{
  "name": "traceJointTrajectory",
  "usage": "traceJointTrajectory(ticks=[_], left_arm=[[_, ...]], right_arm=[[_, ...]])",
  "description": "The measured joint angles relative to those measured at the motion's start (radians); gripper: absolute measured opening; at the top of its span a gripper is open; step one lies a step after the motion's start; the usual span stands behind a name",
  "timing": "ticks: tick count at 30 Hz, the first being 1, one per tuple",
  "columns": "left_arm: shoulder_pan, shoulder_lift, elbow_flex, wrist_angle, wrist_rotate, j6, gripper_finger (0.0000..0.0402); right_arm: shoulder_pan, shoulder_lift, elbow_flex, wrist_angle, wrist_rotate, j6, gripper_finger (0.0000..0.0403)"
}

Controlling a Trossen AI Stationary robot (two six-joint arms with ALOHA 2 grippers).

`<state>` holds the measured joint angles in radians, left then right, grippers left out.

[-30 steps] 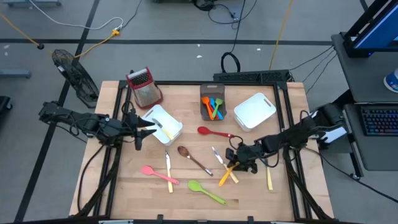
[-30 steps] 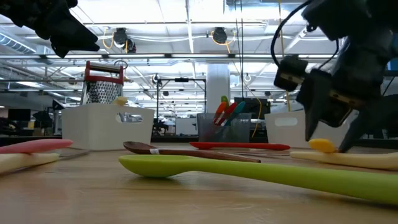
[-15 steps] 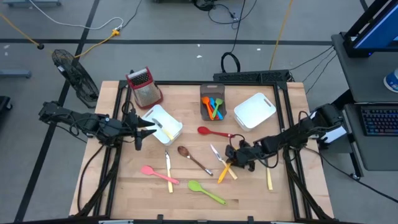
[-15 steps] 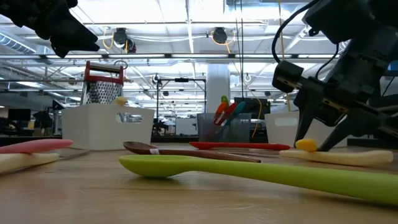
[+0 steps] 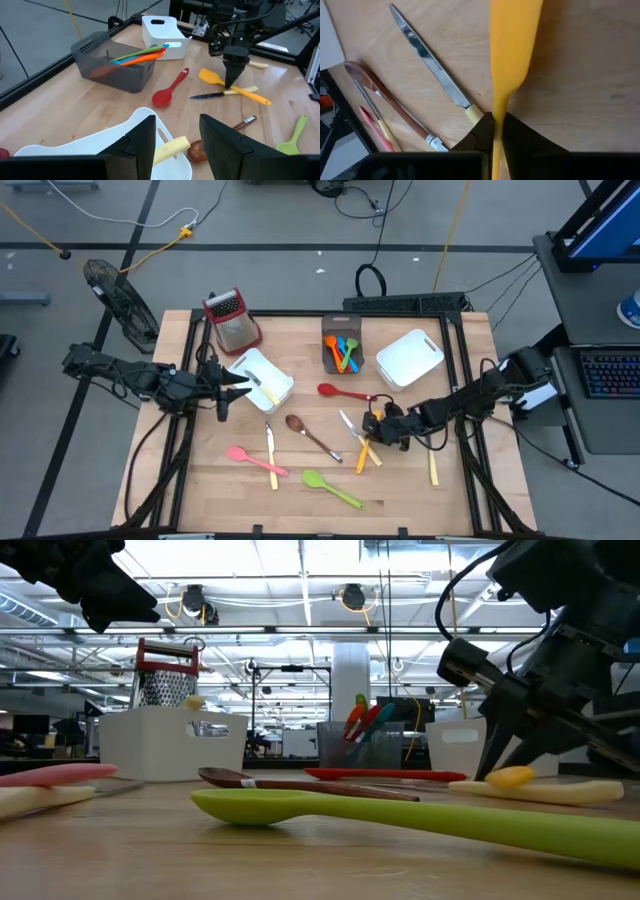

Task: Pick & Place Kitchen Items
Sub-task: Put the yellow spatula into the black bin

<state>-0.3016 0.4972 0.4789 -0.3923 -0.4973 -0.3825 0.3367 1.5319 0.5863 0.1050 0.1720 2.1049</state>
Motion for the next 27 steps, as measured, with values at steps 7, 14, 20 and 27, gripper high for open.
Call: traceJointTrajectory(ticks=[7, 14, 20, 27], left_arm=[[0.000, 0.000, 0.000, 0.000, 0.001, -0.024, 0.0154], [-0.001, 0.000, 0.000, 0.016, 0.003, -0.043, 0.0154], [-0.001, 0.001, 0.000, 0.075, 0.001, -0.040, 0.0154], [-0.001, 0.006, 0.000, 0.171, 0.012, -0.042, 0.0154]], right_arm=[[0.000, -0.023, 0.002, 0.058, 0.031, -0.040, 0.0008], [0.005, -0.082, 0.011, 0.126, 0.109, -0.087, 0.0008], [0.005, -0.131, 0.046, 0.184, 0.195, -0.195, 0.0008], [0.003, -0.153, 0.108, 0.214, 0.224, -0.375, 0.0008]])
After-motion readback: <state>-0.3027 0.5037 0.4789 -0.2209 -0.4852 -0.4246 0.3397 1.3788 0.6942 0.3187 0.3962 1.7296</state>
